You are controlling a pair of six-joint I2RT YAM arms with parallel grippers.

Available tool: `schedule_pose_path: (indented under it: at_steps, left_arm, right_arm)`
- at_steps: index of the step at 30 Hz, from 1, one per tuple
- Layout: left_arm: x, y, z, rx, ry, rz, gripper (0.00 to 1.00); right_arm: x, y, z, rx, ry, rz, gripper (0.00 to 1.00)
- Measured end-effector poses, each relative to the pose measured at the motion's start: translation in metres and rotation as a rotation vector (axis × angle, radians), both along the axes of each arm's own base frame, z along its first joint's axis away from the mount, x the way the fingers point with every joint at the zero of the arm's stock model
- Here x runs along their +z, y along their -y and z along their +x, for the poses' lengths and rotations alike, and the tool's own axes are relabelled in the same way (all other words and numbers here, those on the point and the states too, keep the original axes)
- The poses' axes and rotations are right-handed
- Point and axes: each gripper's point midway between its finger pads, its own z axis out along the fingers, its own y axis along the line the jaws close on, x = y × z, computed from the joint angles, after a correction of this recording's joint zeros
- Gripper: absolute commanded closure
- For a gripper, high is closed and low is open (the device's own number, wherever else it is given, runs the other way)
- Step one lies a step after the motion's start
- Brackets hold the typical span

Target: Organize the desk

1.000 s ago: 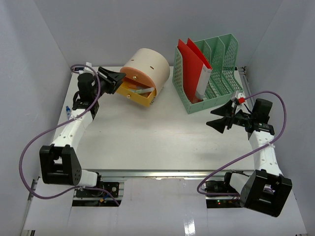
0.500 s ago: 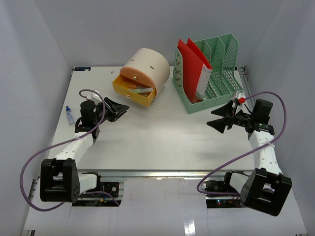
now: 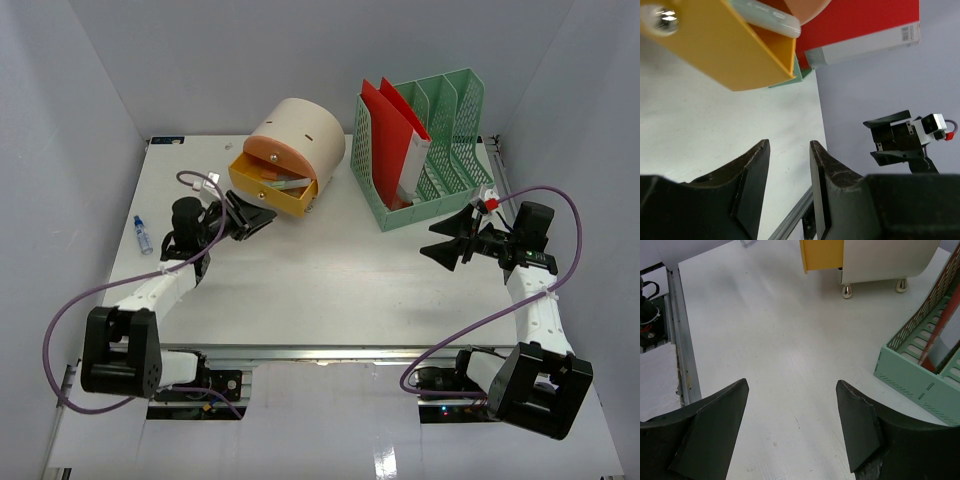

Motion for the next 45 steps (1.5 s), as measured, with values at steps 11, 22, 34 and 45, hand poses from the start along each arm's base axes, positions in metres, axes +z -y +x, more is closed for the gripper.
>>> schedule_pose_path:
  at_steps: [11, 22, 34, 45]
  left_arm:
    - [0.074, 0.080, 0.048, -0.221, 0.235, 0.111, 0.55]
    - [0.031, 0.099, 0.093, -0.231, 0.144, 0.175, 0.55]
    - [0.007, 0.096, 0.104, -0.193, 0.100, 0.275, 0.54]
    - [0.003, 0.090, 0.107, -0.168, 0.091, 0.324, 0.52]
  right_arm:
    - [-0.001, 0.001, 0.001, -0.006, -0.003, -0.003, 0.23]
    - [-0.002, 0.001, 0.002, -0.009, -0.010, -0.003, 0.23]
    - [-0.004, 0.001, 0.003, -0.011, -0.016, -0.003, 0.23]
    - [-0.004, 0.001, 0.003, -0.012, -0.016, -0.004, 0.23]
